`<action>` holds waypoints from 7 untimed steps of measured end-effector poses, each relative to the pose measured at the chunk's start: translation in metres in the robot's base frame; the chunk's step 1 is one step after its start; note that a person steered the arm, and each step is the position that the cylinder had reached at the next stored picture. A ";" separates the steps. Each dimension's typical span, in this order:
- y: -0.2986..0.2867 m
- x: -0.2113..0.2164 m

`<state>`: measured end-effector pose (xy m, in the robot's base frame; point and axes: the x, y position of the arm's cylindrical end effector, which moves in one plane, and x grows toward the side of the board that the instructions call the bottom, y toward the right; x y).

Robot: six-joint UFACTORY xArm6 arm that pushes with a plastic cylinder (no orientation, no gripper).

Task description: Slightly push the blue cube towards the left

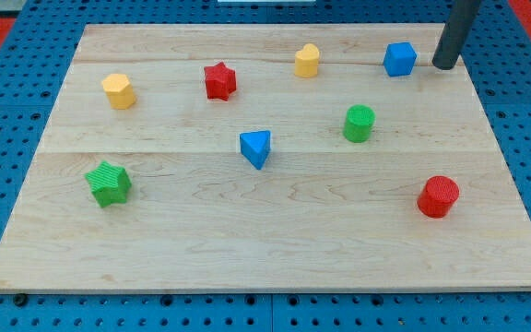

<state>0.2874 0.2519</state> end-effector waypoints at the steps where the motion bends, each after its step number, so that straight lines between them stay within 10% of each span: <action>1: -0.008 0.000; 7: -0.027 0.000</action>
<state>0.2873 0.2251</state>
